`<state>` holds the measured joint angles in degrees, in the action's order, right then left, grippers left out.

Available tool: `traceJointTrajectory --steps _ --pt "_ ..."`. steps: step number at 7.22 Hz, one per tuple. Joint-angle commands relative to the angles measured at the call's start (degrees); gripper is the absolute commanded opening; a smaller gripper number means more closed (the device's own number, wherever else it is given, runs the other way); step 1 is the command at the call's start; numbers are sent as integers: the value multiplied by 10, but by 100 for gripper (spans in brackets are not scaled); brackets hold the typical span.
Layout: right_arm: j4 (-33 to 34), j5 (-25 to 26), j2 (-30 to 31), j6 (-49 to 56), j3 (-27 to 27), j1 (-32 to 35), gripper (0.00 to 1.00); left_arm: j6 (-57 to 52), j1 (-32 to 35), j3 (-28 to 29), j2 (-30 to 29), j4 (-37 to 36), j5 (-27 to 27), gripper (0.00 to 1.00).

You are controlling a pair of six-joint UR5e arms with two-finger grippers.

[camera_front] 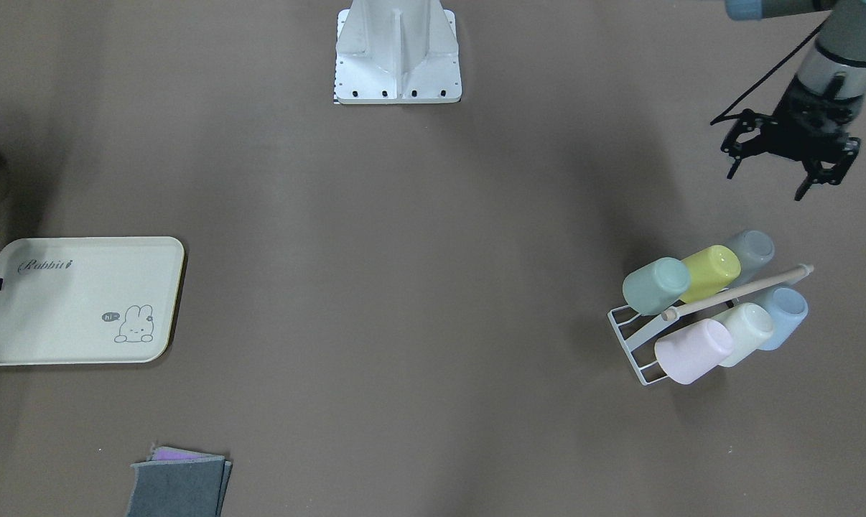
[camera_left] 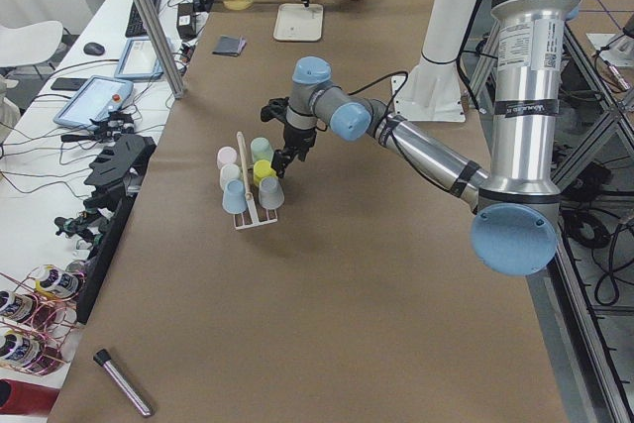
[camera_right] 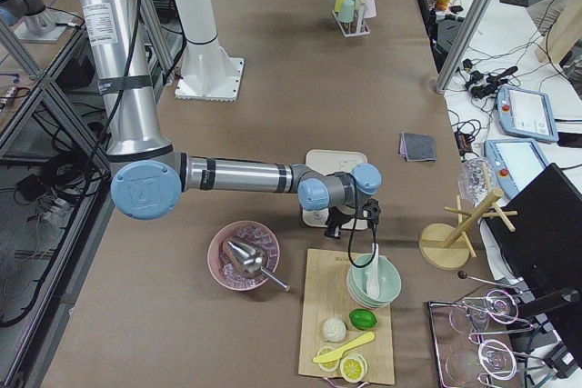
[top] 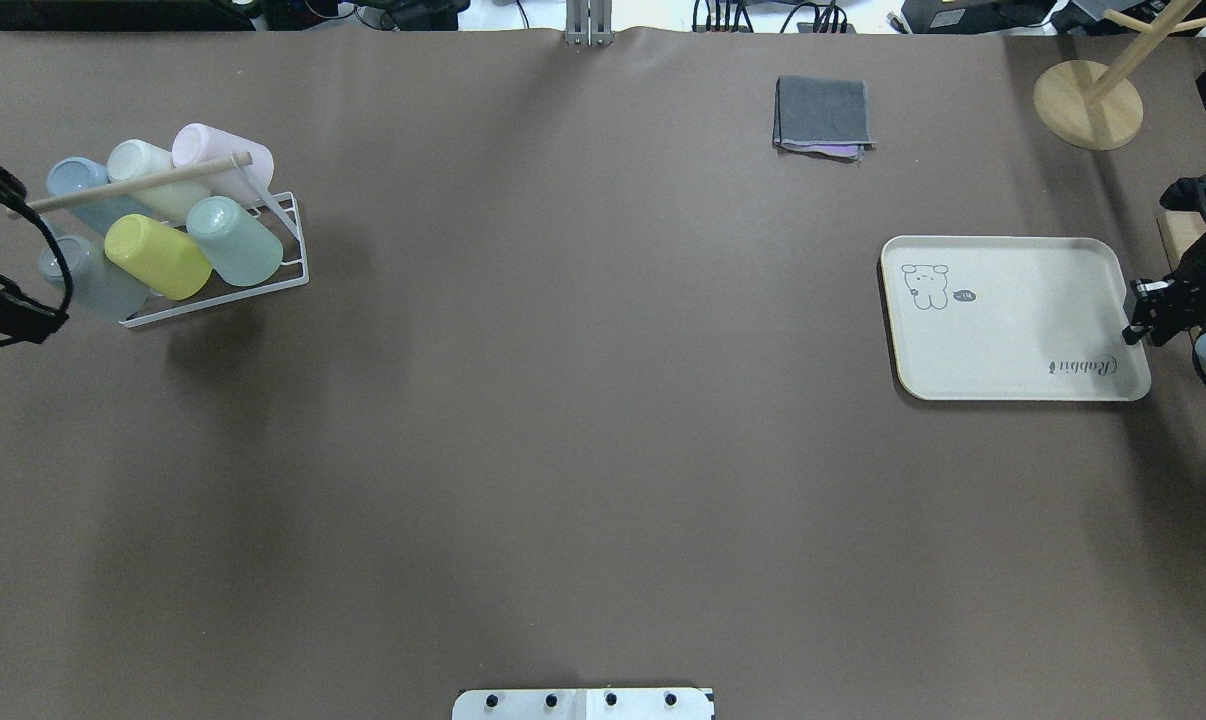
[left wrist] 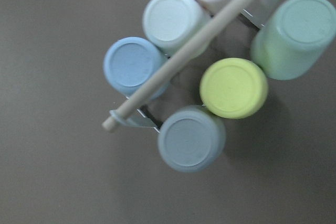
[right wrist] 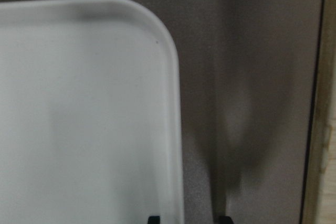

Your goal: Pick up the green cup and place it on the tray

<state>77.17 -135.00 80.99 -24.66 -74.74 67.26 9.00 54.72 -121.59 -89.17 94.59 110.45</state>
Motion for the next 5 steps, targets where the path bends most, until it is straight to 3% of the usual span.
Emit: traceJointTrajectory --steps 1,3,5 --pt "0 0 -1 0 0 1 18 -37 -111 -30 -15 -46 -115 99" --pt "0 -1 -3 0 0 1 0 -176 -123 -71 -118 -216 -172 99" --pt "-1 -2 -2 1 -3 1 0 -208 -231 -74 -163 -330 -351 99"
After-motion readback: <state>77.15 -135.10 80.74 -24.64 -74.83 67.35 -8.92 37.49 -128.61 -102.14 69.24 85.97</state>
